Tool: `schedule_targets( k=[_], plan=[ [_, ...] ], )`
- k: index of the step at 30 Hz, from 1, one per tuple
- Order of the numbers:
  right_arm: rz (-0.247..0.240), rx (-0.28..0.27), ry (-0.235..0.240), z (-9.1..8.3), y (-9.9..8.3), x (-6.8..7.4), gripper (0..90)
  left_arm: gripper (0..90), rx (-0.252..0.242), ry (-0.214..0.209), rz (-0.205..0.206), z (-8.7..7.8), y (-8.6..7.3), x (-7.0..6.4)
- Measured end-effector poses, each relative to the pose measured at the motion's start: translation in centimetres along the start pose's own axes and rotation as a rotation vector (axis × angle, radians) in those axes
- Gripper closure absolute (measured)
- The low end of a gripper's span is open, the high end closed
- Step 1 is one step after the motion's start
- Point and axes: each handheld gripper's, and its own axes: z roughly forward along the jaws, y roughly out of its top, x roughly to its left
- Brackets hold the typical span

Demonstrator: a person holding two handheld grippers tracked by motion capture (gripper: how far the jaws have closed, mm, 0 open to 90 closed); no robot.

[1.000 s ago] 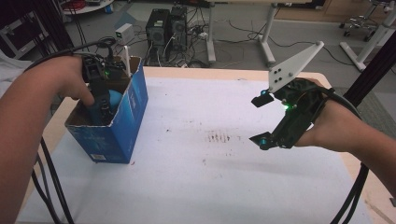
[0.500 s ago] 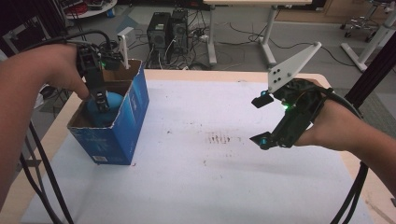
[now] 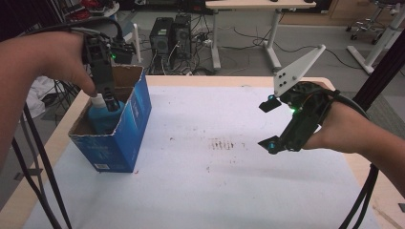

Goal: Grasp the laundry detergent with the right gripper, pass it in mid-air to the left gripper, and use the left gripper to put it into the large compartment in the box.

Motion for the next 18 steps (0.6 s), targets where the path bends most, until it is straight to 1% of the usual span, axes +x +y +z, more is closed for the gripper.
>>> schedule_targets(
  k=[5, 7, 9, 10, 12, 13, 14, 18],
  plan=[
    [0.001, 0.019, -0.003, -0.4, -0.1, -0.3, 0.6, 10.5, -0.012, -0.011, 0.06, -0.6, 1.5, -1.3],
    [0.001, 0.031, -0.005, -0.6, -0.1, -0.5, 0.7, 8.2, -0.016, -0.014, 0.087, -0.7, 2.1, -1.8],
    [0.0, 0.047, -0.003, -0.8, -0.2, -0.6, 0.6, 7.5, -0.024, -0.031, 0.113, -0.7, 2.7, -2.3],
    [0.001, 0.055, -0.004, -0.9, -0.2, -0.7, 0.6, 6.6, -0.029, -0.03, 0.125, -0.6, 3.0, -2.6],
    [-0.008, 0.083, -0.004, -1.1, -0.2, -0.9, 0.6, 4.9, -0.025, -0.043, 0.162, -0.5, 3.6, -3.2],
    [-0.018, 0.093, -0.004, -1.1, -0.2, -1.0, 0.6, 4.8, -0.034, -0.04, 0.171, -0.4, 3.8, -3.4],
    [-0.022, 0.111, -0.003, -1.1, -0.2, -1.0, 0.6, 1.6, -0.037, -0.032, 0.185, -0.5, 4.1, -3.7],
    [-0.031, 0.179, -0.01, -1.2, -0.4, -1.2, 0.6, 1.6, -0.058, -0.04, 0.228, -0.3, 5.2, -4.6]
  ],
)
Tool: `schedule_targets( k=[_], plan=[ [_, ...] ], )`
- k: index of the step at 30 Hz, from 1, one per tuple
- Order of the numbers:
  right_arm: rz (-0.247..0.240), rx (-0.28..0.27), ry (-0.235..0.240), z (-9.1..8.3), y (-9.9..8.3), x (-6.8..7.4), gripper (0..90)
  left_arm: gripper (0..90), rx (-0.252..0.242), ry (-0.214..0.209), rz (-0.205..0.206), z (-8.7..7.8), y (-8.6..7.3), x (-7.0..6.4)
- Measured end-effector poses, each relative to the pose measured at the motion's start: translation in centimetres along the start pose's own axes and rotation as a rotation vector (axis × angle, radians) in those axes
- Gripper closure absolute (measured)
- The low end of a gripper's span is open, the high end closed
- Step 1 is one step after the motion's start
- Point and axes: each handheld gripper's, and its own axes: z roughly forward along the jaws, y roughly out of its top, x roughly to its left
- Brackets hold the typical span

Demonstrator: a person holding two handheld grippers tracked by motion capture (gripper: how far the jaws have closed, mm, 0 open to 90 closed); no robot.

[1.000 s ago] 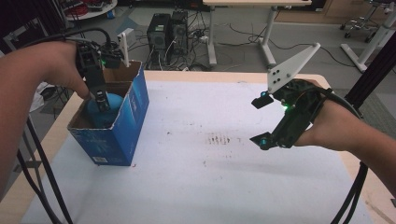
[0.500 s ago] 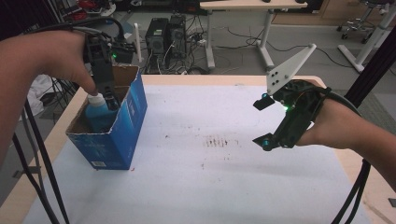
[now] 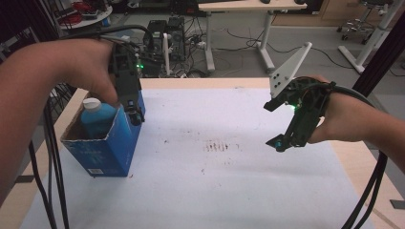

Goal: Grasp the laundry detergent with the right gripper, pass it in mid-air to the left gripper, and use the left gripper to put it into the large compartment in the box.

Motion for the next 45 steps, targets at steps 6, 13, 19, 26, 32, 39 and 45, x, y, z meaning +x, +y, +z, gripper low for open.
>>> schedule_targets(
  k=[6, 13, 19, 26, 32, 39, 45],
  plan=[
    [-0.005, 0.088, -0.013, 0.3, -0.4, -0.2, 0.6, 1.6, 0.009, -0.021, 0.063, 0.7, 1.8, -1.0],
    [-0.017, 0.134, -0.011, 0.6, -0.2, -0.2, 0.6, 1.6, 0.018, -0.038, 0.101, 2.0, 3.3, -1.4],
    [-0.025, 0.14, -0.008, 0.8, 0.1, -0.5, 0.7, 1.6, 0.024, -0.046, 0.114, 2.8, 4.1, -1.5],
    [-0.035, 0.165, -0.015, 0.8, 0.2, -0.6, 0.7, 1.6, 0.025, -0.048, 0.115, 3.1, 4.4, -1.6],
    [-0.039, 0.182, -0.014, 0.7, 0.4, -0.4, 0.6, 1.6, 0.022, -0.051, 0.11, 3.2, 4.1, -1.7],
    [-0.053, 0.193, -0.021, 0.5, 0.5, -0.3, 0.7, 1.6, 0.026, -0.056, 0.095, 3.1, 3.8, -1.7],
    [-0.046, 0.214, -0.017, 0.3, 0.3, -0.5, 0.7, 1.6, 0.03, -0.062, 0.094, 3.1, 3.7, -1.6]
  ],
)
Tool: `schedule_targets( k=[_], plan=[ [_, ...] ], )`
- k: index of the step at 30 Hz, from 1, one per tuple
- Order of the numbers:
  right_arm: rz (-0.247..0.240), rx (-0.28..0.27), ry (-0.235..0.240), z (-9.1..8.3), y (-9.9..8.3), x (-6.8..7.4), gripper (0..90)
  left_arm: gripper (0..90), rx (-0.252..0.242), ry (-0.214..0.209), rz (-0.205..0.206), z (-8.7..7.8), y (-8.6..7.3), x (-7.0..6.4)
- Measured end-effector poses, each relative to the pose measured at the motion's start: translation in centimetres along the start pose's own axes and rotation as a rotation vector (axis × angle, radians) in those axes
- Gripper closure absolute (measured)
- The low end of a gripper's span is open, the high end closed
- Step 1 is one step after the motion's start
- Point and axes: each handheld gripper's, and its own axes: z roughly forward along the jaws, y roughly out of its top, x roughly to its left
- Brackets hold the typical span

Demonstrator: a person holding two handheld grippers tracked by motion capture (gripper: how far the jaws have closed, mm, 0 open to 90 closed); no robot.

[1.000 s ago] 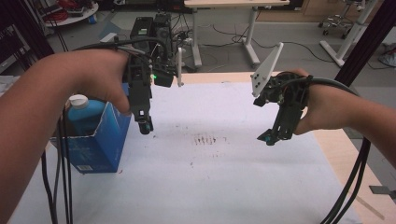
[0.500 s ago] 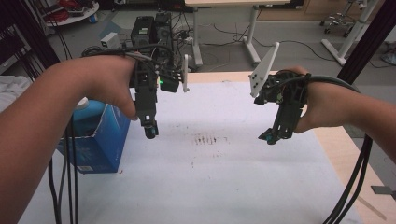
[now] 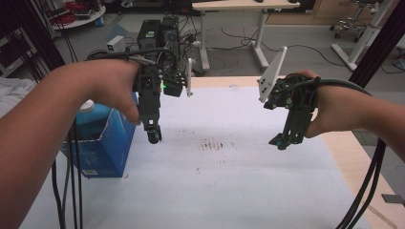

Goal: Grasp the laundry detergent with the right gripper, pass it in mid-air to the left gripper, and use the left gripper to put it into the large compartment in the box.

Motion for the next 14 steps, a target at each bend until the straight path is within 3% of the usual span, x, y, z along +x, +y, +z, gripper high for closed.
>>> schedule_targets(
  k=[14],
  plan=[
    [0.013, -0.009, -0.002, -0.13, -0.38, -0.25, 0.7, 1.6, -0.004, -0.002, 0.002, 0.17, 0.33, 0.21]
  ],
)
